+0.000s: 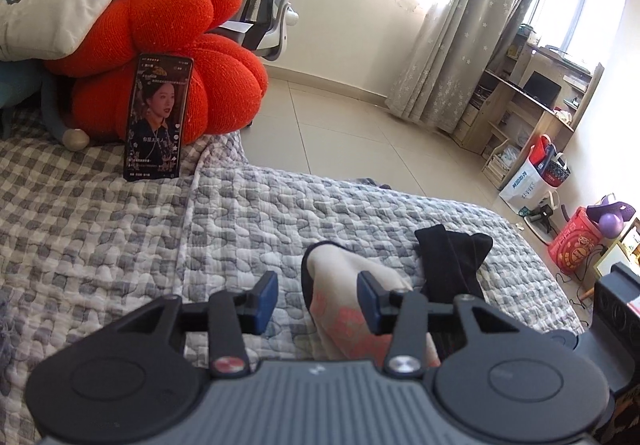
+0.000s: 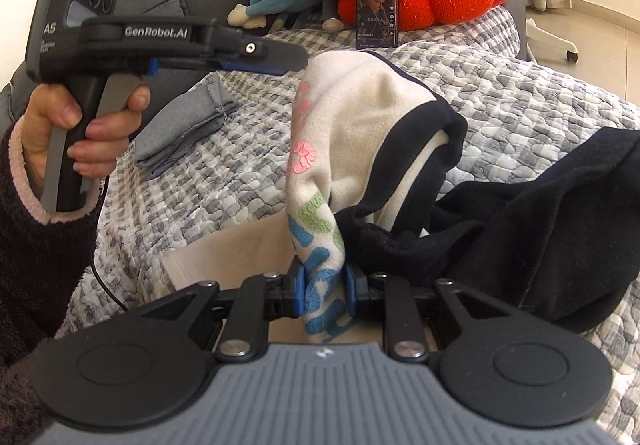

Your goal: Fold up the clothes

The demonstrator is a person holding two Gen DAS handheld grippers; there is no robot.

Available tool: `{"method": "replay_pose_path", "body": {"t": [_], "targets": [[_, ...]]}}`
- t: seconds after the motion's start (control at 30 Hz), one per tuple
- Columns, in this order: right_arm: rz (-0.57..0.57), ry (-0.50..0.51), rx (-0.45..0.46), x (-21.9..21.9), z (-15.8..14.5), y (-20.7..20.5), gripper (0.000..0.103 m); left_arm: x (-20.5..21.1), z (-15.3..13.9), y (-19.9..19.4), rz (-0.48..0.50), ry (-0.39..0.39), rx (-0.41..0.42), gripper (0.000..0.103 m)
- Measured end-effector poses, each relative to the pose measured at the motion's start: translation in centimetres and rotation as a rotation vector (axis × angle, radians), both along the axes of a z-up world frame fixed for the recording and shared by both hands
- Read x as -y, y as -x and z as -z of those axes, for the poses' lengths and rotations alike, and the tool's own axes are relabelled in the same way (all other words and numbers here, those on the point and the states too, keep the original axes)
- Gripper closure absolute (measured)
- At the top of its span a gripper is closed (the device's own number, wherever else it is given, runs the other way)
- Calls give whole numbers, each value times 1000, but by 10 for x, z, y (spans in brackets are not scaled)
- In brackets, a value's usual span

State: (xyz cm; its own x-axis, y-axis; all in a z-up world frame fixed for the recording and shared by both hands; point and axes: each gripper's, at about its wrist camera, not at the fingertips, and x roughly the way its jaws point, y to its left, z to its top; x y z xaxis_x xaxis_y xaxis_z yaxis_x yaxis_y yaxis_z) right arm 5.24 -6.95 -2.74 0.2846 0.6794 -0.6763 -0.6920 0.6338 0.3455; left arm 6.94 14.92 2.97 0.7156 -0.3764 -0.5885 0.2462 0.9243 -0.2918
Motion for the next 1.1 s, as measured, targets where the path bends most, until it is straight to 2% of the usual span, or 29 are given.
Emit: {"method": "replay_pose_path", "body": {"t": [0.03, 0.1, 0.3, 0.37, 0.47, 0.57, 0.67, 0.7, 0.73, 0.83, 0.97, 1.03, 1.1], "targets": [[-2, 1, 0, 0, 0, 0, 79, 4, -2, -4, 23, 1, 1, 44], [-4, 1, 1, -1, 0, 0, 78, 15, -5, -13, 80, -3, -4, 35], [-15, 0, 18, 0, 1, 4, 77, 38, 7, -45, 176, -71, -51, 30], [-19, -2, 22, 0, 2, 4, 77, 30, 16, -62, 233, -21, -103, 25], [-22, -9, 20, 1, 2, 4, 76, 18, 30, -86, 319, 54, -181, 24], [-23, -21, 14, 3, 3, 3, 76, 5, 44, -97, 386, 171, -288, 24], [-25, -29, 10, 4, 2, 2, 76, 1, 51, -89, 397, 196, -302, 26], [-26, -30, 9, 3, 2, 2, 76, 0, 52, -86, 394, 199, -297, 32], [-26, -30, 8, 3, 2, 2, 76, -1, 53, -83, 392, 203, -292, 42], [-24, -28, 10, 2, 2, 3, 76, -3, 54, -76, 365, 192, -268, 58], [-17, -43, 9, 1, 1, 3, 74, -4, 53, -59, 300, 163, -210, 73], [-15, -69, 4, 3, 0, 3, 64, -5, 51, -47, 254, 153, -161, 78], [-21, -112, 0, 6, -4, 5, 47, -6, 50, -34, 197, 133, -102, 79]]}}
